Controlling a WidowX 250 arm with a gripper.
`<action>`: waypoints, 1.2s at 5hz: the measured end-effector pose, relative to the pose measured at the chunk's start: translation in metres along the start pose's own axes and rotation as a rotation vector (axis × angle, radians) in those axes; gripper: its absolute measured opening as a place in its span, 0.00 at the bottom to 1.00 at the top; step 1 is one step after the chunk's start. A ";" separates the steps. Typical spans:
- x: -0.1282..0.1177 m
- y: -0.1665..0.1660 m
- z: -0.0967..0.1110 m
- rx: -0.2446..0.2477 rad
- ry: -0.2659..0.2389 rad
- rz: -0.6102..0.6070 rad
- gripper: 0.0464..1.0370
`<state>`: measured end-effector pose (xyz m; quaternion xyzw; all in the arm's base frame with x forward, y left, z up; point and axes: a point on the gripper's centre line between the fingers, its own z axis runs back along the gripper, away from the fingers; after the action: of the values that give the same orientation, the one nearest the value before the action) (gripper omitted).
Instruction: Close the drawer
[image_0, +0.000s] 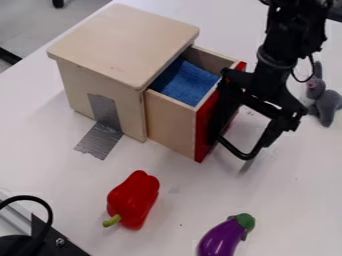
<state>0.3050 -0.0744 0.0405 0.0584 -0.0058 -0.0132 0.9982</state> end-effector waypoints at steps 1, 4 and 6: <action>0.004 -0.003 -0.006 0.002 0.008 0.003 0.65; 0.000 -0.007 -0.035 0.004 0.101 0.011 0.08; 0.004 0.008 -0.034 0.002 0.117 0.062 0.08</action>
<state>0.3098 -0.0631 0.0078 0.0599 0.0505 0.0211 0.9967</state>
